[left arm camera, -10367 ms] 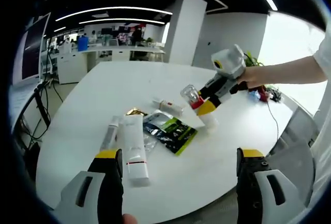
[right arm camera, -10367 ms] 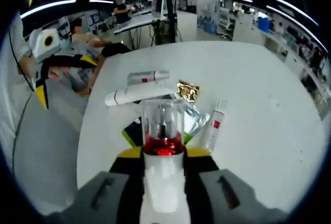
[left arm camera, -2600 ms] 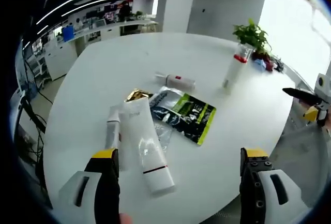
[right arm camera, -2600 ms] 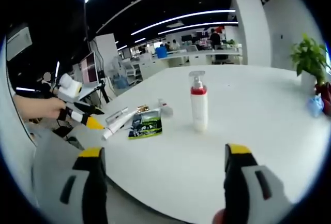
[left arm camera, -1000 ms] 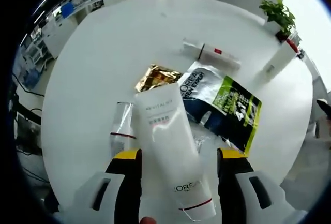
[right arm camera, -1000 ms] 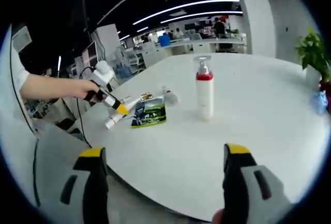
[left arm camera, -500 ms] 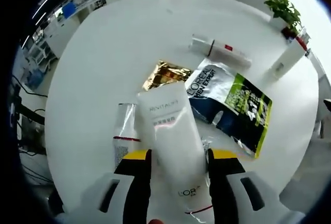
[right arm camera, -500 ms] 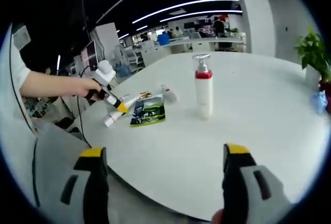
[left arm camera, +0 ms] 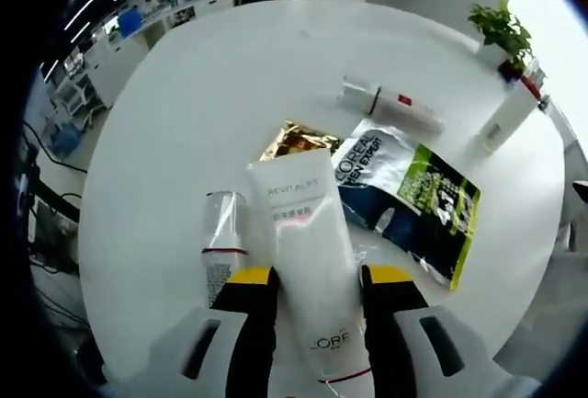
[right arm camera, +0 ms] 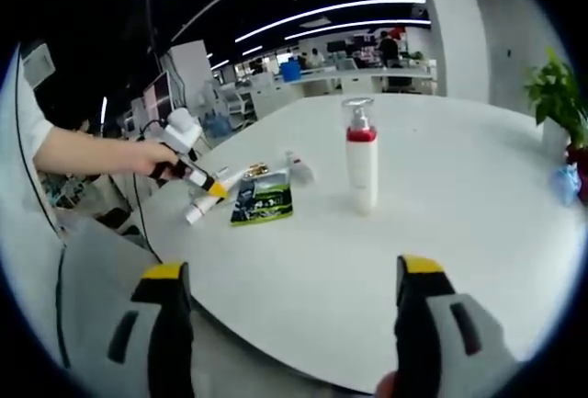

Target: Arrange the skincare products in the storage area until every visible bottle or jar stands upright without overlapping.

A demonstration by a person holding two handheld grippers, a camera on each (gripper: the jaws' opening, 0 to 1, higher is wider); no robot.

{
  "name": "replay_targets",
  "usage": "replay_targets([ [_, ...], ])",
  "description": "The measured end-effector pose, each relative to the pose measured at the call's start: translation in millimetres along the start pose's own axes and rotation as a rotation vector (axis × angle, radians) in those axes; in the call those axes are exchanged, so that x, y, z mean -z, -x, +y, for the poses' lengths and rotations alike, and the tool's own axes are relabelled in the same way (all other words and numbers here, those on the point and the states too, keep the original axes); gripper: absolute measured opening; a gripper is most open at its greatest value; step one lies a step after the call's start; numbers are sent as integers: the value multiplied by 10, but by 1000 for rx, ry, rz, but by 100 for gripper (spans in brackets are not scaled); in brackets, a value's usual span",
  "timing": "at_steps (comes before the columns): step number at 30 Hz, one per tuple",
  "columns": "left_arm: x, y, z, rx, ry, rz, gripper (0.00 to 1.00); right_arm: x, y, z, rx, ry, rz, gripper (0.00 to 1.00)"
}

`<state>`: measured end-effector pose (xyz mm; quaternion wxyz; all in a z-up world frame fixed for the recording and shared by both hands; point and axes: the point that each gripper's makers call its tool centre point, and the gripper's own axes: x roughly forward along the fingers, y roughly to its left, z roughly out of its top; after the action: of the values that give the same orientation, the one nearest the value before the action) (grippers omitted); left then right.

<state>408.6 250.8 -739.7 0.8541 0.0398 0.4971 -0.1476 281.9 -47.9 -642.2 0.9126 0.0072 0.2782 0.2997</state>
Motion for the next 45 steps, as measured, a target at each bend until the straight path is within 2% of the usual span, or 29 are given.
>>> replay_targets([
  [8,-116,111,-96,27,-12,-109,33,-10,-1,11,-3,5,-5,93],
  [19,-171,283,-148,33,-26,-191,32,-24,-3,35,-10,15,-9,93],
  [22,-173,364,-206,42,-26,-231,32,-29,-1,35,-9,17,-12,92],
  [36,-165,619,-539,73,-98,-321,32,-43,-1,49,-18,24,-19,91],
  [45,-72,768,-672,82,-123,-358,31,-38,-12,68,-25,31,-15,91],
])
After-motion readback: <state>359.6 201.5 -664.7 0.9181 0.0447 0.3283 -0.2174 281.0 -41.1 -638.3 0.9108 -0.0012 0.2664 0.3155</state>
